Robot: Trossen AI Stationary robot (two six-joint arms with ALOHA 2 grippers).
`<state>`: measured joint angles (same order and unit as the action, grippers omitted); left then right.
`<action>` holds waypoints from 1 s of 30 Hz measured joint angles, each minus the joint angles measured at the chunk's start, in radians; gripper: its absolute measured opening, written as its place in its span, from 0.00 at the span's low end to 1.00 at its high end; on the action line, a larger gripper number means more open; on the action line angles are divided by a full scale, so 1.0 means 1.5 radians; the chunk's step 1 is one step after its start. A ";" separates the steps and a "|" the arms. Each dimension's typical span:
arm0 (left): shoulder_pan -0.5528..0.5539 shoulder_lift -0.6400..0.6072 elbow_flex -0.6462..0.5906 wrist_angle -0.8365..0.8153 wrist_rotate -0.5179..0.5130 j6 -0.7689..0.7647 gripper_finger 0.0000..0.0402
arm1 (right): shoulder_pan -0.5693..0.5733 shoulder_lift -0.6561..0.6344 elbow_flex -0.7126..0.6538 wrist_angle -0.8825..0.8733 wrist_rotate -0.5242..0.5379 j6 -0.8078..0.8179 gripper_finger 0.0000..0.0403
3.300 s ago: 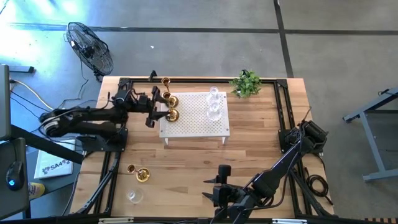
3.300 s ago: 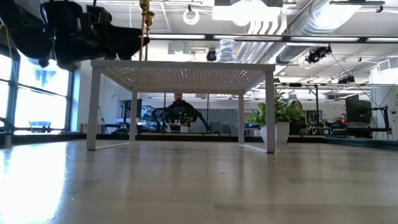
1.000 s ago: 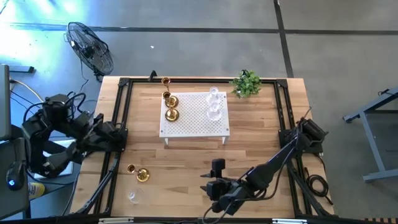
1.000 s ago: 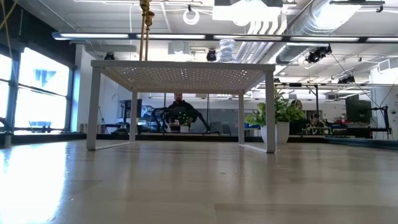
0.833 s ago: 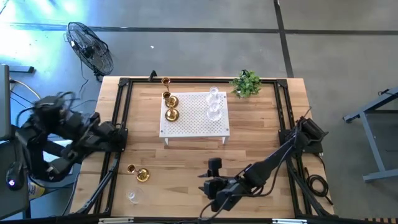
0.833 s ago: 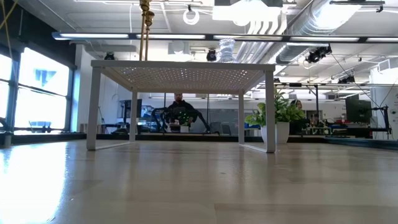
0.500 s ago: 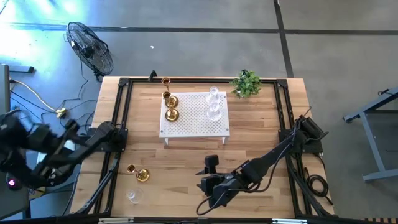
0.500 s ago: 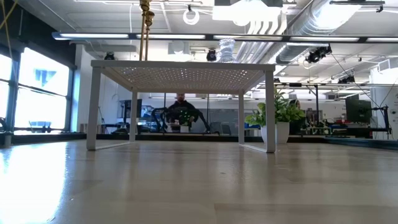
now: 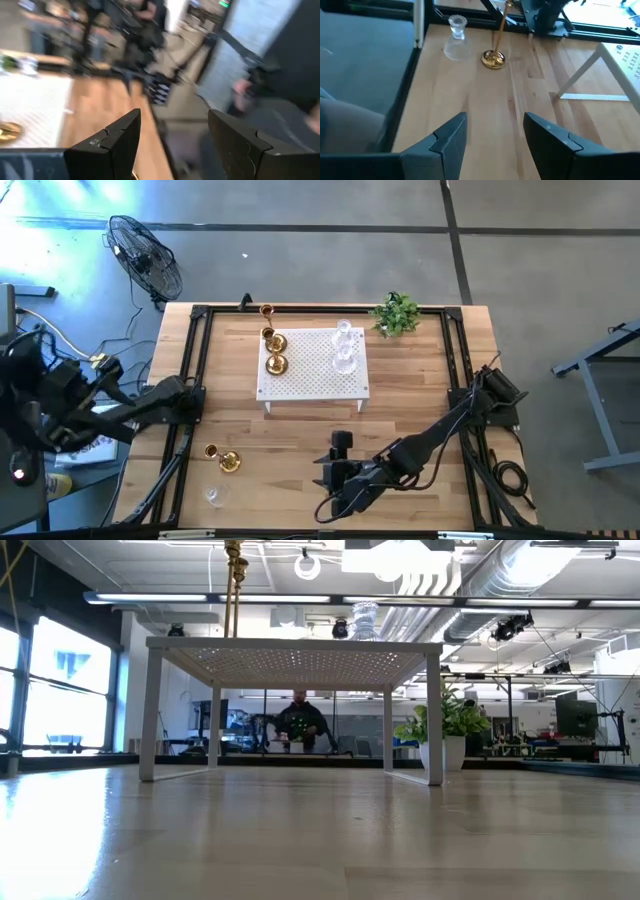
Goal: Pick & Place candle stick holders
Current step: Put the transparent glass candle holder on the shelf aligned with the other transparent glass candle holders
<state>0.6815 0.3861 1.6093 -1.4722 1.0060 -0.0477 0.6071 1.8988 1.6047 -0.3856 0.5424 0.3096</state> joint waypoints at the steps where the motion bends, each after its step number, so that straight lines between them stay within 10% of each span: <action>1: -0.033 0.010 -0.003 -0.007 -0.001 0.008 0.56 | 0.002 0.000 0.000 0.006 0.000 0.003 0.47; 13: -0.346 0.167 -0.005 -0.029 -0.340 -0.038 0.56 | 0.028 0.000 0.000 0.084 0.004 0.003 0.47; 30: -0.372 0.443 -0.006 -0.070 -0.280 -0.082 0.56 | 0.046 0.000 0.000 0.078 0.005 0.025 0.47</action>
<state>0.1231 1.0508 1.6008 -1.5768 0.5856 -0.1702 0.6754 1.8988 1.6047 -0.2685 0.5494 0.3471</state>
